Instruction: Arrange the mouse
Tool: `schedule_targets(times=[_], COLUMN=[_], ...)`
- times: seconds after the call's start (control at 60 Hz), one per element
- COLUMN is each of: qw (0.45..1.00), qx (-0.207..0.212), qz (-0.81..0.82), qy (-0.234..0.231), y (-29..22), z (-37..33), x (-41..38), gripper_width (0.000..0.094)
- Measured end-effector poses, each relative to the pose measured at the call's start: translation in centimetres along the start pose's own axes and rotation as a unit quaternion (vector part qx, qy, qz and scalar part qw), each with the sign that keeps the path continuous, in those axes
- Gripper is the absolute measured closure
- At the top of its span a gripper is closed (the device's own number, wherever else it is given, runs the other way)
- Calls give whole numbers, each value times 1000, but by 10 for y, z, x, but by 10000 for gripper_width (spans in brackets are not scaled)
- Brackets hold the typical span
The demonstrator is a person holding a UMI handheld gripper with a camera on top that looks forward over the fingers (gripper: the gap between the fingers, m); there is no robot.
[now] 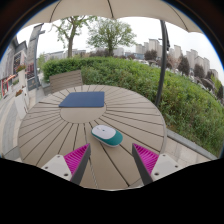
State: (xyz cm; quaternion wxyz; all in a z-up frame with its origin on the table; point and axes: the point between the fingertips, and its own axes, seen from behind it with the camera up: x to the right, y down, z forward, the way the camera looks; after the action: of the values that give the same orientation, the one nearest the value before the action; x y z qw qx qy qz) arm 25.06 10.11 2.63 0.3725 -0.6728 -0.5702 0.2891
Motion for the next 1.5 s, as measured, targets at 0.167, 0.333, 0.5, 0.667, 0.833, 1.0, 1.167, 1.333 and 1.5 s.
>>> schedule_targets(times=[0.167,0.333,0.5,0.667,0.833,1.0,1.167,1.333,1.5], qw=[1000,1000,999,999,998,998,999,998,998], qx=[-6,-8,-20,-29,-37,-48,-4,40,17], qz=[5,16,13,25,34,-15,9,55,55], qy=[4,6,23,36,37,35,33,17,0], y=[6,-7,-18,-25,-24,-27,-125,-235,-237], z=[44,77,103,113,115,114,106,149,244], x=[2,5,16,27,25,15,-9,-56,-117], gripper_width=[83,83,87,95,129,502,515,515,517])
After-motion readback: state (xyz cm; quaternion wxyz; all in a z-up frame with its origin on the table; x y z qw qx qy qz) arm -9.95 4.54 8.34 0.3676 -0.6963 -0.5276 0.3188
